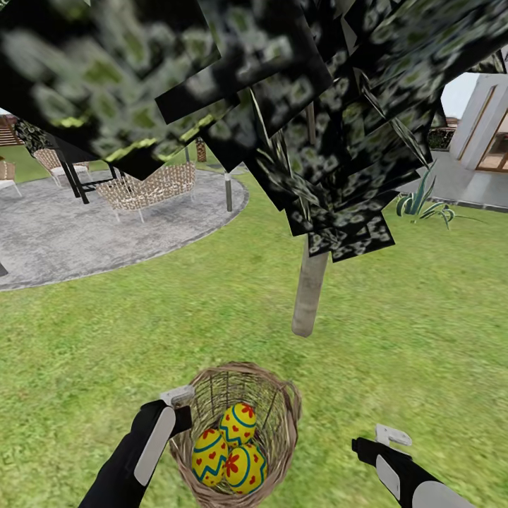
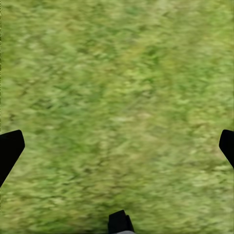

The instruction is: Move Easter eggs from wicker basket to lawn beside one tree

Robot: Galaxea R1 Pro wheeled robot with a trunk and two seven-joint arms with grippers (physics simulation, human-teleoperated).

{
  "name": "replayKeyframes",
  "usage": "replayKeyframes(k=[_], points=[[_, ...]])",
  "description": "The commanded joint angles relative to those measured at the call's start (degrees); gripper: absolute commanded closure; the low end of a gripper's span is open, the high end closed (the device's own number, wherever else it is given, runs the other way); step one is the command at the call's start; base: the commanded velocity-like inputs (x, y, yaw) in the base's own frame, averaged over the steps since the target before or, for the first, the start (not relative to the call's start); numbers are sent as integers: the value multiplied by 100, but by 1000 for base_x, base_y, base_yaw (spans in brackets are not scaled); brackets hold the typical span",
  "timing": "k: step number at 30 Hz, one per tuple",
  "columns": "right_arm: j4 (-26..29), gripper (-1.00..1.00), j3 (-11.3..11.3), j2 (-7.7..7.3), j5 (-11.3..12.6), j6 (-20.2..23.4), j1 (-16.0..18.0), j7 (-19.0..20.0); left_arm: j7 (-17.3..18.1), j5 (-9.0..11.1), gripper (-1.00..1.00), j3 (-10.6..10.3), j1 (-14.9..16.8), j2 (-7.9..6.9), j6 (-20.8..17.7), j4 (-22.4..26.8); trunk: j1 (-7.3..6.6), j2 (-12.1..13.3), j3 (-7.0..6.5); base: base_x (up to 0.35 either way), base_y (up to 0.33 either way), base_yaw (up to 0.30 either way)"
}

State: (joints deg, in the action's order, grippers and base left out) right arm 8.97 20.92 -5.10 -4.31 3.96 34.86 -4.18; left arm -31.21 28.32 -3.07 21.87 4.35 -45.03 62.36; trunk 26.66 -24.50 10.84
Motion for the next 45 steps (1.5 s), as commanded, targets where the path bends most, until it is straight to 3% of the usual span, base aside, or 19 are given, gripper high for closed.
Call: replayKeyframes(k=[1, 3, 4, 5, 6, 8, 10, 12, 14, 23, 45], points=[[4, -100, 0, -4, 0, 3, -1, 12, 1, 38, 100, -1, 1, -2, 21, 5, 22, -43, 18, 0, 0, 0], [61, -100, 4, -19, 23, 10, 2, 94, 1, 42, 100, 6, 1, -4, 26, 28, 66, -123, 54, 0, 0, 0], [208, -100, 26, -48, 40, 38, 0, 449, 1, 42, 100, 7, 1, -4, 25, 36, 88, -163, 72, 0, 0, 0], [340, -100, 40, -152, 49, 76, 2, 1071, 1, 42, 100, 8, 1, -4, 24, 38, 110, -203, 90, 0, 0, 0], [456, -100, 65, -365, 71, 145, -1, 1857, 1, 42, 100, 8, 1, -4, 24, 39, 132, -243, 108, 0, 0, 0], [547, -100, 386, -940, 312, 668, -1, 3622, 1, 42, 100, 8, 1, -4, 28, 39, 176, -324, 144, 0, 0, 0], [568, -100, 594, -1484, 443, 905, -4, 4758, 1, 42, 100, 8, 1, -4, 29, 39, 220, -404, 180, 0, 0, 0], [570, -100, 608, -1826, 772, 1206, -3, 5870, 1, 42, 100, 15, 1, -9, 30, 39, 264, -484, 216, 0, 0, 0], [563, -100, 607, -1930, 864, 1267, -4, 6125, 1, 42, 100, 16, 1, -6, 30, 40, 308, -564, 252, 0, 0, 0], [313, -100, 590, -1858, 813, 1222, -33, 5982, 1, 42, 100, 31, 1, -27, 38, 38, 505, -925, 413, 0, 0, 0], [261, -100, 589, -1863, 802, 1219, -32, 5977, -14, 33, 100, 52, 115, -51, 21, -50, 989, -1808, 808, -1, -12, 0]])
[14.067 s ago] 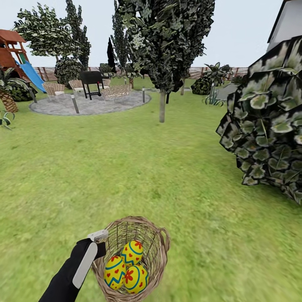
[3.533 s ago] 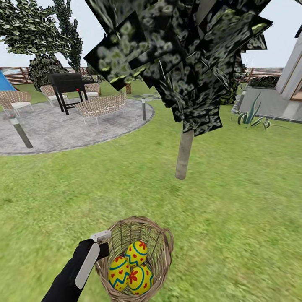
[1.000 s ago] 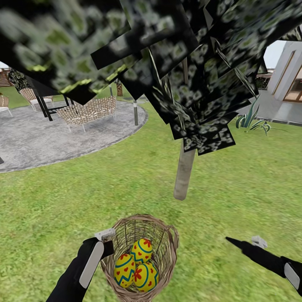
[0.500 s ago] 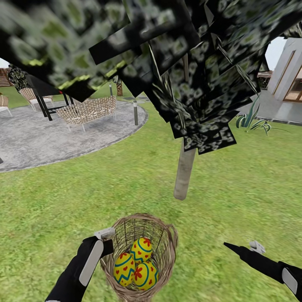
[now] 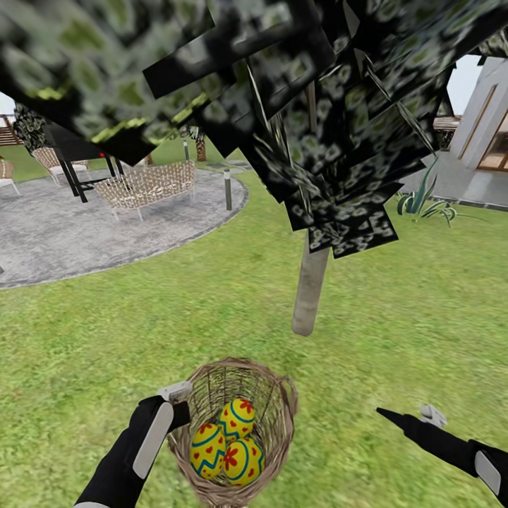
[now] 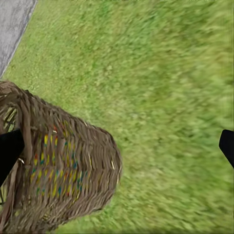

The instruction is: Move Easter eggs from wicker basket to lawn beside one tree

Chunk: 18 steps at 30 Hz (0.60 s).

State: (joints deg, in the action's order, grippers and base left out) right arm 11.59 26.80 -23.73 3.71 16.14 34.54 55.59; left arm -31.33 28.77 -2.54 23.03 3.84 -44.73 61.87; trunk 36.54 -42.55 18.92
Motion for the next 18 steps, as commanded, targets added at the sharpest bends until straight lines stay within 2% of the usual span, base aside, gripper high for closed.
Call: replayKeyframes(k=[1, 18], points=[[-4, -100, 0, 8, -1, -2, -4, -3, -4, -11, 100, -1, 0, -6, -9, -4, 22, -42, 19, 0, 0, 0], [-7, -100, 1, 9, -1, -5, -9, -5, -5, -11, 100, 8, 0, -23, -9, -8, 396, -724, 324, 0, 0, 0]])
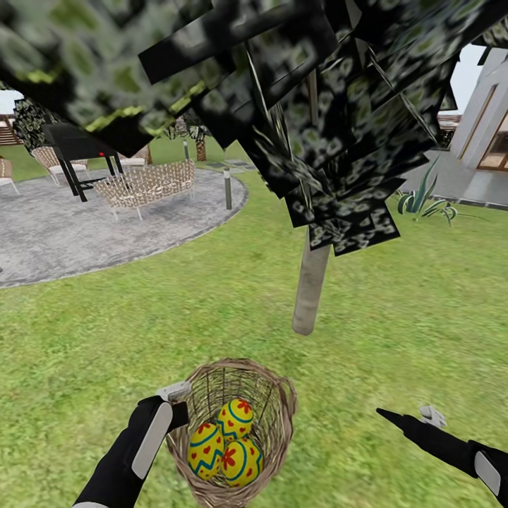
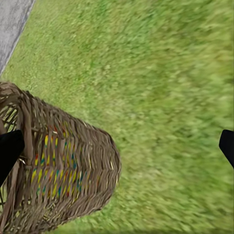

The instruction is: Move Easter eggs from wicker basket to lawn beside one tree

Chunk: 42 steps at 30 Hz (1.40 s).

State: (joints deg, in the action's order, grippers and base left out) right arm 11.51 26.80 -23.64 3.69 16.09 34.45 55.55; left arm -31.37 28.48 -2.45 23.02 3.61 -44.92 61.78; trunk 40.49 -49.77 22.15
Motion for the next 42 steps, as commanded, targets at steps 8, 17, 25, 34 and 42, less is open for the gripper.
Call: replayKeyframes(k=[8, 17, 25, 34, 42], points=[[0, -100, 0, 0, 0, 4, 0, 0, -1, 14, 100, 196, 1, -15, 1, -7, 176, -323, 144, 0, 0, 0], [0, -100, 0, 0, 0, 0, 0, 0, 2, 15, 100, 192, 18, -2, 17, -191, 374, -684, 306, 78, 0, 0], [0, -100, 0, 0, 0, 0, 0, 0, 5, 17, 100, 192, 42, -1, 14, -231, 550, -1005, 449, 56, -16, 0], [2, -100, 0, -5, 0, 6, 0, 0, -1, 16, 100, 192, 45, 15, 18, -210, 747, -1366, 611, 10, -3, 0], [0, -100, -4, 2, -1, 8, -8, 0, -1, 9, 100, 181, 45, 26, -7, -228, 923, -1687, 754, 36, -34, 0]])
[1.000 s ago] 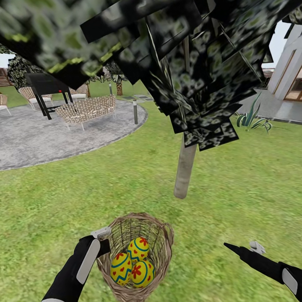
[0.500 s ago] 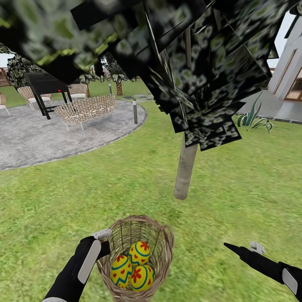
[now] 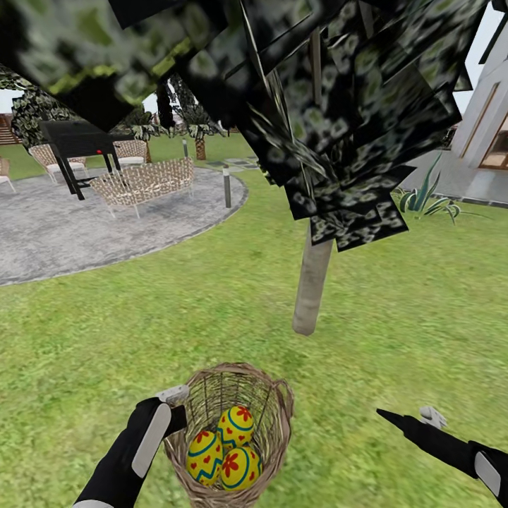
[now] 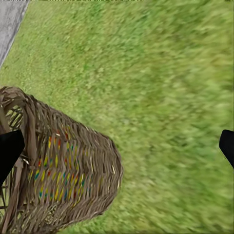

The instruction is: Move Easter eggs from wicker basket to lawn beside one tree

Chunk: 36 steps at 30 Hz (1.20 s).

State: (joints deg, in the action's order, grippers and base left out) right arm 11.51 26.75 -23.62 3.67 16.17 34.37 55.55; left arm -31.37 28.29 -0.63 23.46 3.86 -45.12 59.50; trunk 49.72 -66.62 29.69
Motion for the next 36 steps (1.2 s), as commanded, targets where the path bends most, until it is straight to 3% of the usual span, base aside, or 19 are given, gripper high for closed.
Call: replayKeyframes(k=[1, 5, 7, 16, 36], points=[[0, -100, 0, 1, 2, 0, 0, 0, -1, 27, 100, -3, 1, 0, 16, 0, 23, -42, 18, 153, -141, 0], [-4, -100, -1, 10, 8, 4, -1, 3, -1, 36, 100, 1, 1, 9, 28, 18, 110, -202, 90, 34, -31, 0], [-8, -100, -3, 88, 11, 16, -8, 8, 0, 36, 100, 1, 1, 9, 33, 26, 154, -283, 126, 1, -1, 0], [18, -100, -3, 86, 3, -10, -1, 25, 26, 36, 100, -8, 1, 11, 43, 9, 352, -644, 288, 11, 0, 0], [34, -100, -3, 77, 2, -11, 8, 37, 79, 36, 100, -52, 1, 26, 109, -3, 352, -644, 288, 76, 0, 0]])
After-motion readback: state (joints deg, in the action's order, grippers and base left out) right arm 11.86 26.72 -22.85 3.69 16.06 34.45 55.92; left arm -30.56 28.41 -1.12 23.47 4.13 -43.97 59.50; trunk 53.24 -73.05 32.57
